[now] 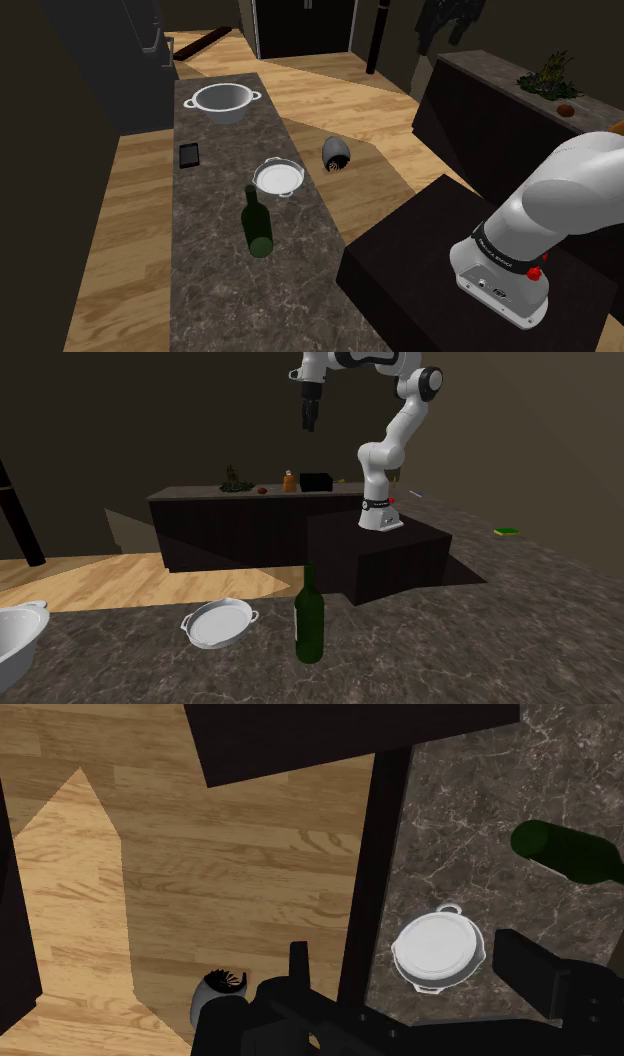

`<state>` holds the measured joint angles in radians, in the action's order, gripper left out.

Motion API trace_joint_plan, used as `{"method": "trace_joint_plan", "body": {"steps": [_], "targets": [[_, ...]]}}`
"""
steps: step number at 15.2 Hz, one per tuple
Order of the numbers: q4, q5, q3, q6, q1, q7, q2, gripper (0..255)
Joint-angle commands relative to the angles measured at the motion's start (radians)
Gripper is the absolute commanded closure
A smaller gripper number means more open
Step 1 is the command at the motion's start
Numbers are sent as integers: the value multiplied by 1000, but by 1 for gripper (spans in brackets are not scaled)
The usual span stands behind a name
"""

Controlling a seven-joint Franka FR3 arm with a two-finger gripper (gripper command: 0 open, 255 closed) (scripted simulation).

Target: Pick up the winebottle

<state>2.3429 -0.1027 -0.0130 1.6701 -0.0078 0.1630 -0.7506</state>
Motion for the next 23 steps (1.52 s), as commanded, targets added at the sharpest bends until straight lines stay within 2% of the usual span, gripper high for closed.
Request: {"method": "trace_joint_plan", "body": {"steps": [1, 12, 18, 23], "targets": [[0, 0, 0, 0, 0, 0, 0, 0], [54, 102, -152, 217, 63, 195, 218, 0], [24, 130, -233, 333, 89, 299, 388, 0], [-34, 126, -295, 418, 108, 390, 551, 0]]}}
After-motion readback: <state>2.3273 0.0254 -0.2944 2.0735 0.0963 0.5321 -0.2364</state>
